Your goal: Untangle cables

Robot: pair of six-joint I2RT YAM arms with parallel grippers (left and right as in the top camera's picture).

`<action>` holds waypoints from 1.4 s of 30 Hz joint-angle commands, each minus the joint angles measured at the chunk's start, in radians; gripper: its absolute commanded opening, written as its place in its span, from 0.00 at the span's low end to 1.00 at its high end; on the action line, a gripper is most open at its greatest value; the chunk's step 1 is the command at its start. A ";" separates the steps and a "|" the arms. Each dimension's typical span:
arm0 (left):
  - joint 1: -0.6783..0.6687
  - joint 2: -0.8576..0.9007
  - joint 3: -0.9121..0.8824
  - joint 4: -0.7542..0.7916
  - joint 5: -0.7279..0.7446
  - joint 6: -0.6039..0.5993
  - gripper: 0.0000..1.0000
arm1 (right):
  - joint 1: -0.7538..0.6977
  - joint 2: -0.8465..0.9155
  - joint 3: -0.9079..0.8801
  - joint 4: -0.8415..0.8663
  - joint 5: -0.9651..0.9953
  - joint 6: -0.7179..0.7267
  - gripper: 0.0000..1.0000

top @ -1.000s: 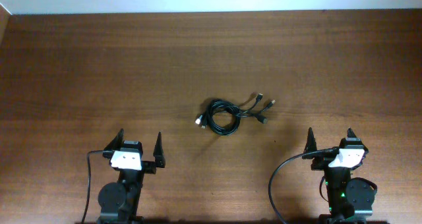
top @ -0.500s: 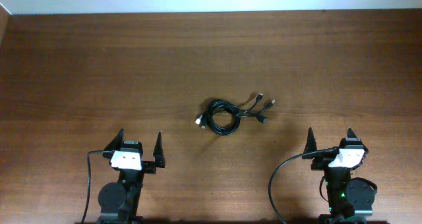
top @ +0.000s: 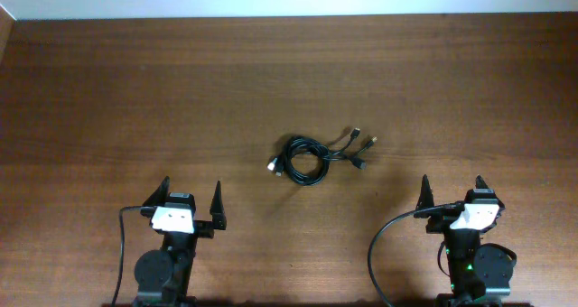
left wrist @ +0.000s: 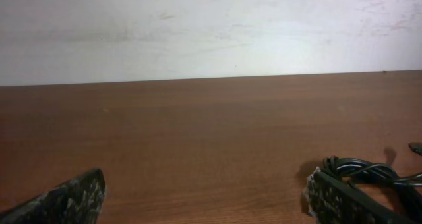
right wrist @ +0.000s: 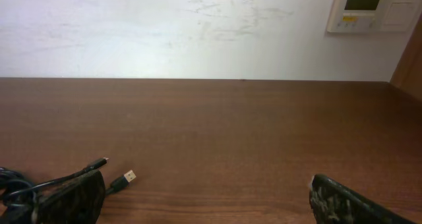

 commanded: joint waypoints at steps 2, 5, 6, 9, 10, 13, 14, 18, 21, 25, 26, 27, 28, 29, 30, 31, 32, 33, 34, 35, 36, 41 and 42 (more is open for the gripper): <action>0.005 -0.005 -0.007 -0.001 -0.004 0.012 0.99 | -0.004 -0.008 -0.009 -0.001 0.006 -0.004 0.98; 0.005 -0.005 -0.007 -0.001 -0.004 0.012 0.99 | -0.004 -0.008 -0.009 -0.001 0.006 -0.004 0.98; 0.005 -0.005 -0.007 -0.001 -0.004 0.012 0.99 | -0.004 -0.008 -0.009 -0.001 0.006 -0.004 0.98; 0.005 -0.005 -0.007 -0.001 -0.004 0.011 0.99 | -0.004 -0.008 -0.009 -0.001 0.006 -0.004 0.99; 0.005 -0.005 -0.007 0.000 0.000 0.011 0.99 | -0.004 -0.008 -0.009 -0.001 0.006 -0.004 0.98; 0.005 -0.005 -0.006 0.004 0.036 0.011 0.99 | -0.004 -0.008 -0.009 -0.001 0.006 -0.004 0.98; 0.005 -0.005 -0.006 0.019 0.086 0.011 0.99 | -0.004 -0.008 -0.009 -0.001 0.006 -0.004 0.98; 0.005 0.003 0.163 -0.044 0.283 0.010 0.99 | -0.004 -0.008 -0.009 -0.001 0.006 -0.004 0.98; 0.005 0.087 0.367 -0.250 0.285 -0.034 0.99 | -0.004 -0.008 -0.009 -0.001 0.006 -0.004 0.99; 0.004 0.335 0.679 -0.491 0.291 -0.034 0.99 | -0.004 -0.008 -0.009 -0.001 0.006 -0.004 0.98; 0.004 0.437 0.799 -0.573 0.298 -0.034 0.99 | -0.004 -0.008 -0.009 -0.001 0.006 -0.004 0.98; 0.004 0.524 0.900 -0.651 0.304 -0.033 0.99 | -0.004 -0.008 -0.009 -0.001 0.006 -0.004 0.99; 0.004 0.580 0.966 -0.704 0.312 -0.033 0.99 | -0.004 -0.008 -0.009 -0.001 0.006 -0.004 0.99; 0.004 0.670 1.065 -0.784 0.335 -0.034 0.99 | -0.004 -0.008 -0.009 -0.001 0.006 -0.004 0.98; 0.004 0.763 1.157 -0.853 0.389 -0.033 0.99 | -0.004 -0.008 -0.009 -0.001 0.006 -0.004 0.98; 0.004 0.826 1.206 -0.866 0.443 -0.034 0.99 | -0.004 -0.008 -0.009 -0.001 0.006 -0.004 0.98; 0.004 0.877 1.228 -0.865 0.489 -0.034 0.99 | -0.004 -0.008 -0.009 -0.001 0.006 -0.004 0.98; 0.004 0.912 1.227 -0.867 0.516 -0.034 0.99 | -0.004 -0.008 -0.009 -0.001 0.006 -0.004 0.98; 0.004 0.941 1.227 -0.865 0.522 -0.034 0.99 | -0.004 -0.008 -0.009 -0.001 0.006 -0.004 0.98; 0.004 0.985 1.227 -0.851 0.552 -0.034 0.99 | -0.004 -0.008 -0.009 -0.001 0.006 -0.004 0.99; 0.004 1.023 1.227 -0.844 0.567 -0.034 0.99 | -0.004 -0.008 -0.009 -0.001 0.006 -0.004 0.98; -0.138 1.262 1.227 -0.724 0.418 -0.034 0.67 | -0.004 -0.008 -0.009 -0.001 0.006 -0.004 0.99; -0.176 1.308 1.227 -0.709 0.357 -0.034 0.66 | -0.004 -0.008 -0.009 -0.001 0.006 -0.004 0.99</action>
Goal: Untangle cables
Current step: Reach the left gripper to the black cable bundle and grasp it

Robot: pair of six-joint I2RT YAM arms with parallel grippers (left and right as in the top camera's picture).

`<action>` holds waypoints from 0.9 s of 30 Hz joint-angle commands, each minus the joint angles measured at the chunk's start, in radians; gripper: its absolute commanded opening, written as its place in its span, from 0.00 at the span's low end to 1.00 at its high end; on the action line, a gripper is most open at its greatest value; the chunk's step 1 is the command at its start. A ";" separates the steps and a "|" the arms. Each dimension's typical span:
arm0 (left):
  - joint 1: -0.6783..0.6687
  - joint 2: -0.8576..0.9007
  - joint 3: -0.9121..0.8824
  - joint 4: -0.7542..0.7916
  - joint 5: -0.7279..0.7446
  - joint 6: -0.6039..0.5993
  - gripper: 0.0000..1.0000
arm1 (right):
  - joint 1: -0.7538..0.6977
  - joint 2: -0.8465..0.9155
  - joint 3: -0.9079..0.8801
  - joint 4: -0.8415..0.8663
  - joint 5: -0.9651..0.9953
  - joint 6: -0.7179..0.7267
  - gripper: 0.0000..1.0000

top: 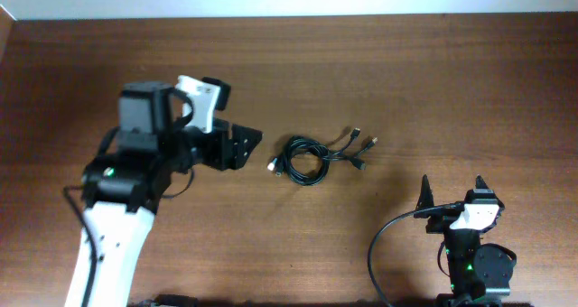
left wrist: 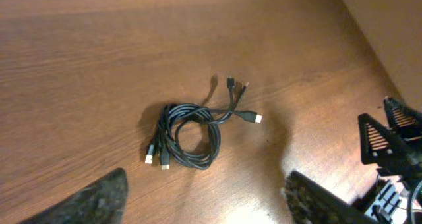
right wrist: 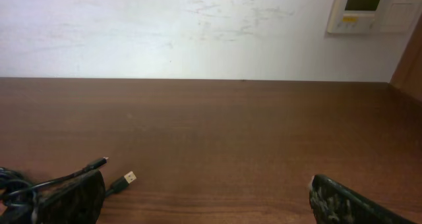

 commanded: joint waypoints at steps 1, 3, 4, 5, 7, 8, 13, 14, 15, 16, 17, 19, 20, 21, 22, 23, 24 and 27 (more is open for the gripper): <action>-0.127 0.140 0.013 0.055 -0.191 0.003 0.65 | -0.004 -0.007 -0.008 -0.001 0.006 -0.004 0.98; -0.203 0.267 0.013 0.076 -0.289 0.004 0.67 | -0.004 -0.007 -0.008 -0.001 0.006 -0.004 0.99; -0.228 0.324 0.013 0.090 -0.327 0.003 0.64 | -0.004 -0.007 -0.008 -0.001 0.006 -0.004 0.99; -0.244 0.383 0.013 0.114 -0.349 0.003 0.59 | -0.004 -0.007 -0.008 -0.001 0.006 -0.004 0.99; -0.270 0.484 0.013 0.183 -0.337 0.003 0.66 | -0.004 -0.007 -0.008 -0.001 0.006 -0.004 0.99; -0.283 0.523 0.013 0.217 -0.332 0.003 0.69 | -0.004 -0.007 -0.008 -0.001 0.006 -0.004 0.99; -0.317 0.674 0.013 0.316 -0.358 0.003 0.65 | -0.004 -0.007 -0.008 -0.001 0.006 -0.004 0.99; -0.317 0.721 0.013 0.320 -0.367 0.003 0.63 | -0.004 -0.007 -0.008 -0.001 0.006 -0.004 0.98; -0.317 0.769 0.013 0.321 -0.367 0.003 0.51 | -0.004 -0.007 -0.008 -0.001 0.006 -0.004 0.99; -0.317 0.795 0.013 0.320 -0.367 0.003 0.36 | -0.004 -0.007 -0.008 -0.001 0.006 -0.004 0.98; -0.317 0.821 0.013 0.319 -0.359 0.003 0.17 | -0.004 -0.007 -0.008 -0.001 0.006 -0.004 0.99; -0.317 0.827 0.015 0.308 -0.356 -0.032 0.00 | -0.004 -0.007 -0.008 -0.001 0.006 -0.004 0.99; -0.313 0.814 0.030 0.278 -0.356 -0.031 0.00 | -0.004 -0.007 -0.008 -0.001 0.006 -0.004 0.99; -0.305 0.798 0.050 0.235 -0.356 -0.032 0.00 | -0.004 -0.007 -0.008 -0.001 0.006 -0.004 0.98; -0.293 0.770 0.082 0.175 -0.355 -0.032 0.00 | -0.004 -0.007 -0.008 -0.001 0.006 -0.004 0.98; -0.286 0.740 0.114 0.116 -0.352 -0.034 0.00 | -0.004 -0.007 -0.008 -0.001 0.006 -0.004 0.98; -0.281 0.691 0.163 0.037 -0.342 -0.035 0.00 | -0.004 -0.007 -0.008 -0.001 0.006 -0.004 0.98; -0.281 0.478 0.224 -0.060 -0.341 -0.034 0.00 | -0.004 -0.007 -0.008 -0.001 0.006 -0.004 0.99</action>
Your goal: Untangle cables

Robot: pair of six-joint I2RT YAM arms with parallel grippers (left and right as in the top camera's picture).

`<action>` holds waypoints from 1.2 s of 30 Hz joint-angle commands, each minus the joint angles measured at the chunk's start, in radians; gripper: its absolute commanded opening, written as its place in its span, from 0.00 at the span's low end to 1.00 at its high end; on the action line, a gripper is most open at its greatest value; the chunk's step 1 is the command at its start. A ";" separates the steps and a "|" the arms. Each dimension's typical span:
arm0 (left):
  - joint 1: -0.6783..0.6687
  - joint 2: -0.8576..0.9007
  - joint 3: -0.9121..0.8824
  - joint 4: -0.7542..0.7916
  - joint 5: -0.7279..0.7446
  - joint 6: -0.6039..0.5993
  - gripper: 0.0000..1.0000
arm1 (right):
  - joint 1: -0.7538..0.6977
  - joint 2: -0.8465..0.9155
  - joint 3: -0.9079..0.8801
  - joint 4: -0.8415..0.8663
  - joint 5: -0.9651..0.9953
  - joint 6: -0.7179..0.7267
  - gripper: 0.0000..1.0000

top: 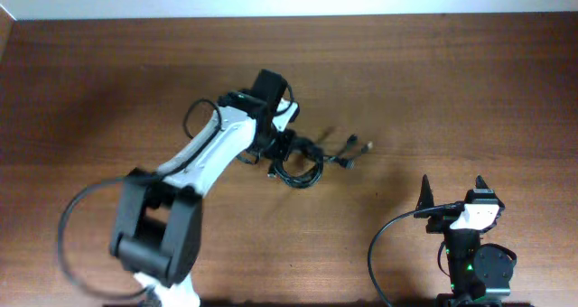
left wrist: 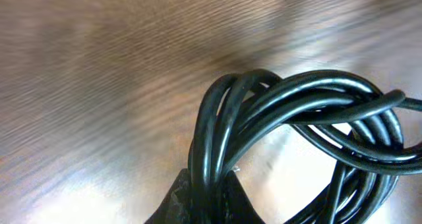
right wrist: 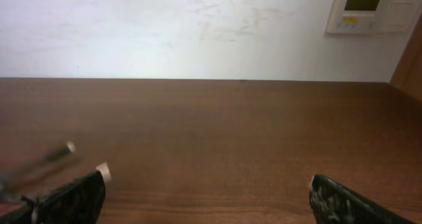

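Observation:
A bundle of black cables [top: 302, 165] lies coiled mid-table, its plug ends [top: 355, 151] fanned to the right. My left gripper [top: 276, 152] is down at the coil's left side, shut on several strands of the coil. In the left wrist view the glossy cable loops [left wrist: 297, 102] fill the frame and the strands run down between the fingers of the left gripper [left wrist: 211, 199]. My right gripper [top: 452, 197] stands open near the front right, apart from the cables. In the right wrist view the right gripper [right wrist: 204, 199] holds nothing, and blurred plug ends [right wrist: 102, 172] show at the left.
The brown wooden table [top: 452, 81] ends at a white wall at the back. A wall panel [right wrist: 369, 8] shows at the upper right of the right wrist view. The right arm's own black cable [top: 384, 244] loops by its base.
My left gripper was open beside the coil on its left; now it is down on the coil's left side and shut on its strands. The plug ends have shifted slightly and look blurred. The right arm is unmoved.
Both grippers stood open at the front edge with the coiled cables untouched mid-table. Then the left arm was stretched out, its open gripper above and left of the coil. Now it is shut on the coil; the right gripper stays where it was.

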 commanded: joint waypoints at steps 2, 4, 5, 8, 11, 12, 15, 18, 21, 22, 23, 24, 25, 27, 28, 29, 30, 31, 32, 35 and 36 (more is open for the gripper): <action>0.003 -0.330 0.055 -0.018 -0.013 -0.006 0.00 | -0.004 -0.006 -0.008 -0.002 0.006 -0.004 0.98; 0.003 -0.434 0.055 -0.029 -0.130 -0.006 0.00 | -0.004 -0.006 -0.008 -0.002 0.006 -0.004 0.98; 0.003 -0.487 0.055 -0.043 -0.208 -0.006 0.00 | -0.004 -0.006 -0.008 -0.002 0.005 -0.004 0.99; 0.002 -0.584 0.055 -0.097 -0.243 -0.011 0.00 | -0.004 -0.006 -0.008 -0.002 0.001 -0.004 0.98; 0.002 -0.586 0.054 -0.199 -0.223 -0.358 0.00 | -0.004 -0.006 -0.008 0.000 -0.034 0.061 0.98; 0.002 -0.584 0.053 -0.256 -0.220 -0.574 0.00 | -0.004 -0.006 -0.008 0.002 -0.058 0.198 0.98; -0.014 -0.582 -0.033 -0.331 -0.220 -1.287 0.00 | -0.004 -0.006 -0.008 0.015 -0.217 0.653 0.98; -0.075 -0.543 -0.220 -0.103 -0.195 -1.548 0.00 | -0.004 -0.006 -0.008 0.029 -0.626 0.940 0.98; -0.160 -0.431 -0.329 0.011 -0.162 -1.491 0.09 | -0.004 -0.006 -0.008 0.025 -0.678 0.940 0.98; -0.179 -0.393 -0.336 0.009 -0.163 -1.398 0.37 | -0.004 -0.006 -0.008 0.025 -0.682 0.940 0.98; -0.195 -0.340 -0.336 0.006 -0.159 -1.258 0.91 | -0.004 -0.006 -0.008 0.022 -0.690 0.939 0.98; -0.197 -0.320 -0.336 0.006 -0.136 -1.180 1.00 | -0.004 -0.006 -0.008 0.022 -0.694 0.914 0.98; -0.197 -0.314 -0.336 0.007 -0.118 -1.120 0.99 | -0.004 -0.006 -0.008 0.021 -0.709 0.842 0.98; -0.196 -0.325 -0.323 0.007 -0.118 -0.964 0.99 | -0.004 -0.006 -0.008 0.015 -0.743 0.789 0.99; -0.194 -0.331 -0.315 0.007 -0.119 -0.885 1.00 | -0.004 -0.006 -0.008 0.014 -0.755 0.789 0.99; -0.183 -0.340 -0.306 0.015 -0.138 -0.735 0.91 | -0.004 -0.006 -0.008 0.014 -0.764 0.789 0.99; -0.174 -0.341 -0.307 0.007 -0.173 -0.585 0.65 | -0.004 -0.006 -0.008 0.014 -0.776 0.789 0.98; -0.162 -0.341 -0.307 -0.027 -0.206 -0.571 0.38 | -0.004 -0.006 -0.008 0.012 -0.788 0.789 0.98; -0.134 -0.341 -0.307 -0.084 -0.209 -0.694 0.36 | -0.004 -0.006 -0.008 0.010 -0.815 0.789 0.98; -0.077 -0.341 -0.311 -0.148 -0.205 -1.046 0.99 | -0.004 0.000 -0.008 0.007 -0.820 0.789 0.98; -0.060 -0.341 -0.318 -0.136 -0.200 -1.117 0.99 | -0.004 0.008 -0.008 0.007 -0.824 0.789 0.98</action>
